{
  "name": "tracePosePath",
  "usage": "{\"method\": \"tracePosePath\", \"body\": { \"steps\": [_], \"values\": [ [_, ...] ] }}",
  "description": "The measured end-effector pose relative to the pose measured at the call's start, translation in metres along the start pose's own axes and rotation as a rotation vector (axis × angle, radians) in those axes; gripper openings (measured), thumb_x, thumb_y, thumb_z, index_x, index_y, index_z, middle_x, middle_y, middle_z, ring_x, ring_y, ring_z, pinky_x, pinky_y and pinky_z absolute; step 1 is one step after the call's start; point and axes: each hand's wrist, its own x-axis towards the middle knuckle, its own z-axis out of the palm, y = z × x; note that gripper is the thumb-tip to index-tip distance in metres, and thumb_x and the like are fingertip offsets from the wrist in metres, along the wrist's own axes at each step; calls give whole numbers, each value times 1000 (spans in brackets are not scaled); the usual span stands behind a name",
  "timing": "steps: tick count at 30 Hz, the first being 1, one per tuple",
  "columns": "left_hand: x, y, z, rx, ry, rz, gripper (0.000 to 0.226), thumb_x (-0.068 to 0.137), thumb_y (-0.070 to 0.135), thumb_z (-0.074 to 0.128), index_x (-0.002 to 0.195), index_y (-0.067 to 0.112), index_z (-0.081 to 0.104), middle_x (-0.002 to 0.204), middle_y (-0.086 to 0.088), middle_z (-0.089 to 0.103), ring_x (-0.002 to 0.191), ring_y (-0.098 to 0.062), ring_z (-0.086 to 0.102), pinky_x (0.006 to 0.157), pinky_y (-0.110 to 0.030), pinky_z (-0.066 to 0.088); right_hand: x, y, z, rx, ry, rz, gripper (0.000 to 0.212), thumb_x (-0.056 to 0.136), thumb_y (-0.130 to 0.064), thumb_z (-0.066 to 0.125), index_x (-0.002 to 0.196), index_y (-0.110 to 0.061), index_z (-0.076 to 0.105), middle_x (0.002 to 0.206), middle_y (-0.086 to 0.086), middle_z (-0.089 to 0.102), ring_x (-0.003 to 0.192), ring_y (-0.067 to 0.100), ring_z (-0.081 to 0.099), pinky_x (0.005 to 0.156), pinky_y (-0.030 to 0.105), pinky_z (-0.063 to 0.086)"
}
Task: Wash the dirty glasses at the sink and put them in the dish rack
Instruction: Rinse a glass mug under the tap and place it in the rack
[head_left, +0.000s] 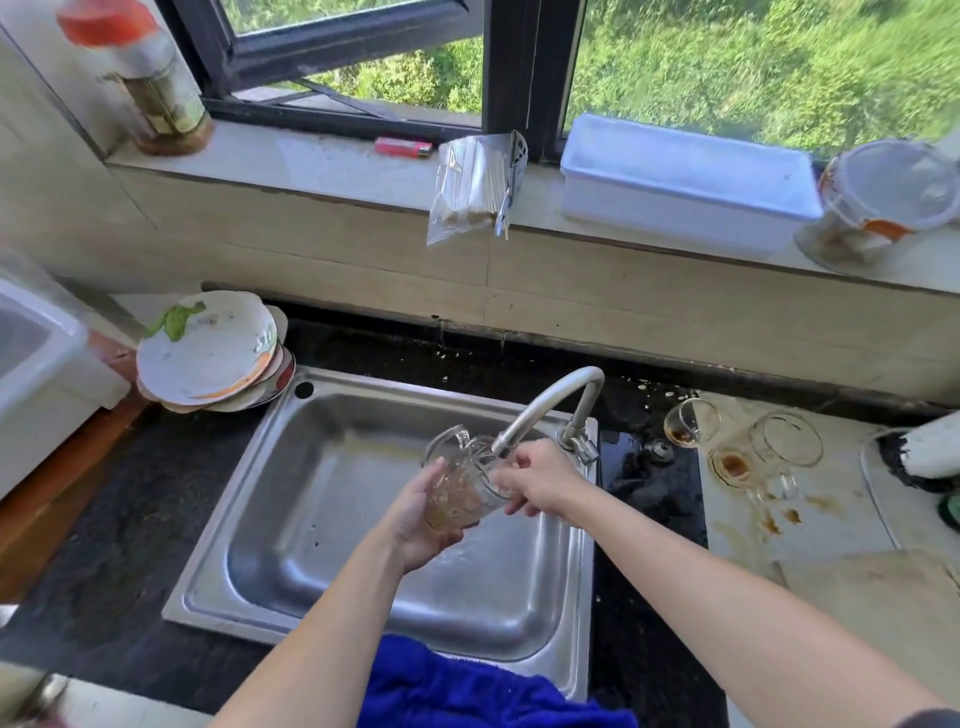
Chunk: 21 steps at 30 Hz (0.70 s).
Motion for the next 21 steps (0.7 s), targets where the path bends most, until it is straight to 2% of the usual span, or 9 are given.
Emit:
{"method": "tracePosePath", "body": {
  "steps": [2, 5, 8, 10, 12, 14, 16, 18, 21],
  "values": [
    [0, 5, -1, -15, -9, -34, 39, 95, 42, 42, 98, 11, 67, 80, -10, 69, 59, -24, 60, 47, -23, 41, 1, -5, 2, -19, 76, -80, 8, 91, -18, 66, 85, -13, 64, 80, 9, 68, 56, 21, 69, 42, 25, 43],
    [1, 7, -4, -128, -30, 45, 33, 95, 35, 40, 101, 12, 63, 86, -10, 70, 67, -24, 62, 57, -29, 45, -3, -5, 7, 75, 67, 16, 18, 95, -16, 62, 80, -7, 59, 65, 10, 66, 54, 22, 67, 44, 25, 47],
    [-3, 7, -3, -75, 6, 55, 29, 91, 37, 45, 97, 15, 63, 80, -7, 65, 57, -21, 58, 44, -22, 37, -8, -7, 6, 65, -11, 89, 17, 93, -13, 62, 79, -5, 57, 67, 12, 67, 58, 23, 67, 45, 23, 48],
    [-7, 9, -1, -1, 5, -5, 32, 91, 37, 44, 94, 14, 66, 75, -7, 65, 51, -24, 58, 38, -18, 32, -9, -12, 3, -124, 90, 19, 18, 85, -25, 71, 85, -12, 58, 78, 4, 69, 71, 22, 70, 53, 27, 48],
    [-8, 10, -1, 69, 1, -57, 37, 93, 39, 42, 92, 13, 68, 75, -8, 67, 50, -26, 58, 38, -18, 32, -9, -15, 1, -365, 219, -102, 36, 76, -37, 78, 105, -25, 59, 96, -6, 66, 86, 19, 66, 67, 32, 48],
    [-7, 11, -5, 85, -23, -94, 38, 90, 41, 45, 92, 13, 69, 78, -9, 67, 53, -26, 58, 41, -21, 35, -6, -14, 1, -474, 198, -196, 40, 78, -39, 77, 114, -31, 61, 100, -10, 64, 86, 16, 62, 75, 35, 52],
    [-9, 10, -10, 94, -46, -112, 41, 88, 43, 47, 91, 11, 73, 82, -13, 67, 60, -27, 58, 44, -24, 40, -2, -11, -1, -468, 141, -194, 17, 82, -42, 73, 87, -27, 67, 82, -7, 65, 74, 15, 60, 72, 37, 53],
    [-12, 9, -13, 40, -69, -91, 42, 90, 42, 48, 95, 10, 74, 93, -18, 68, 71, -33, 62, 54, -31, 50, 0, -7, -5, -389, 106, -151, 27, 84, -41, 71, 65, -24, 64, 67, -5, 61, 62, 12, 55, 64, 38, 50],
    [-14, 10, -8, -65, -41, 32, 36, 92, 39, 48, 99, 12, 71, 103, -16, 68, 89, -32, 63, 76, -39, 47, -5, -8, -1, -158, 74, -40, 36, 90, -30, 67, 59, -15, 57, 58, -2, 58, 51, 9, 52, 53, 27, 40]
  ]
}}
